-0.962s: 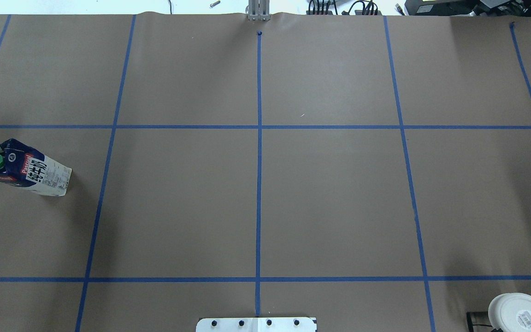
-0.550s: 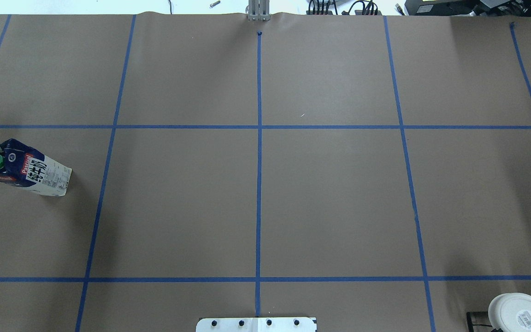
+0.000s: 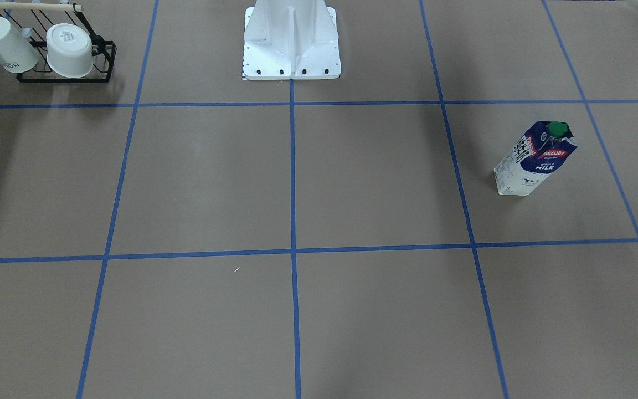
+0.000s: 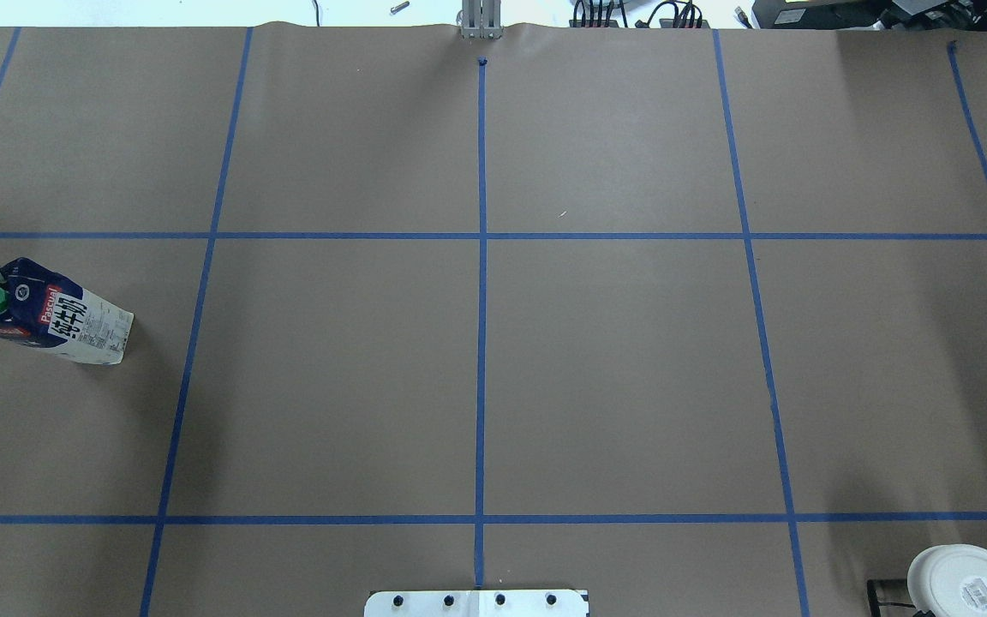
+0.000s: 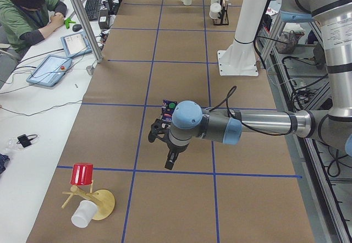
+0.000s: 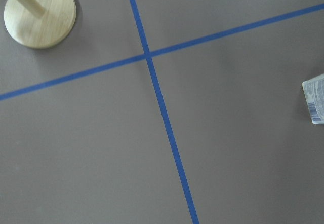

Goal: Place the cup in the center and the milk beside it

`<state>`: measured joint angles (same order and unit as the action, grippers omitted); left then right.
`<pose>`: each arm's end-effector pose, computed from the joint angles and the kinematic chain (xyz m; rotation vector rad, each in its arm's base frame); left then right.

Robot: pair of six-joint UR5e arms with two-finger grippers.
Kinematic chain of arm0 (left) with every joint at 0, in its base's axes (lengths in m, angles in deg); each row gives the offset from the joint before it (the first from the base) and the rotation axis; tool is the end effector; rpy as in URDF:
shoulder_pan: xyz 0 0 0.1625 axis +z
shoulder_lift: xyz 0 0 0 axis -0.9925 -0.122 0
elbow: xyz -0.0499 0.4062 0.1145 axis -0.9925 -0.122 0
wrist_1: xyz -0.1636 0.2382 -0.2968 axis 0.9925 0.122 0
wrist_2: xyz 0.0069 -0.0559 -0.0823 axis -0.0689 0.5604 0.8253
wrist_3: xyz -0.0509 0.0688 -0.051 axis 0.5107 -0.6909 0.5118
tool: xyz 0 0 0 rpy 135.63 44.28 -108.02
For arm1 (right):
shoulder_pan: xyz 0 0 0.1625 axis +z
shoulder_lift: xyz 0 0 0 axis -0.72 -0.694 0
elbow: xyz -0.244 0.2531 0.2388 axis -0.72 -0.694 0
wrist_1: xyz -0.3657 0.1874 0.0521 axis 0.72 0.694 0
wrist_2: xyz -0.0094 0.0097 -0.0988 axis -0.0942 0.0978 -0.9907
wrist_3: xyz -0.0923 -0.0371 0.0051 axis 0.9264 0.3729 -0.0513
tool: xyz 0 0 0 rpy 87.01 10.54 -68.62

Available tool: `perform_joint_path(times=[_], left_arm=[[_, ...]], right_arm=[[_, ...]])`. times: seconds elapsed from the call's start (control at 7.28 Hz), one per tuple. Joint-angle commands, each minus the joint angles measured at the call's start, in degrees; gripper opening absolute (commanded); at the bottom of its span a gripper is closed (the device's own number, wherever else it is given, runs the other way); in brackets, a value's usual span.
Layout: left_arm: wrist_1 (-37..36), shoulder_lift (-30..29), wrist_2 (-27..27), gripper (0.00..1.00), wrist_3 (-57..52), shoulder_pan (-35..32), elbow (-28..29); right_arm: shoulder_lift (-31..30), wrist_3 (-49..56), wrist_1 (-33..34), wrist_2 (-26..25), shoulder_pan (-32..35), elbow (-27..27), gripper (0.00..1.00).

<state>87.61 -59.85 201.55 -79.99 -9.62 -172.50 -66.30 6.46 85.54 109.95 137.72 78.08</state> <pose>-0.0791 -0.3964 0.5914 0.3413 0.7769 0.2236 0.0787 -0.4212 0.6104 0.2133 -0.7178 -0.1892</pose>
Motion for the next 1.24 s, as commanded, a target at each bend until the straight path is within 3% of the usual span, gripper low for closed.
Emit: perform_joint_path(times=[0.0,0.27,0.55,1.1], left_arm=[[3.7,-4.7,-0.1,0.99,1.0,-0.1,0.8],[4.4,-4.6,-0.1,0.99,2.5,-0.3,1.0],[4.6,-4.2,0.0,0.99,2.6,-0.3,0.4],[4.7,-4.5,-0.1,0.99,2.5,-0.3,-0.2]], right_arm=[[0.1,-0.1,-13.6,0.6,0.0,-3.7,1.0],[-1.5,0.7,-19.5,6.1,0.0,-6.3,1.0],[-6.5,-2.3,-21.4,6.1,-0.3,-7.2,1.0],[-10.2,-2.4,-21.3,-1.6,-5.6,-8.6,0.98]])
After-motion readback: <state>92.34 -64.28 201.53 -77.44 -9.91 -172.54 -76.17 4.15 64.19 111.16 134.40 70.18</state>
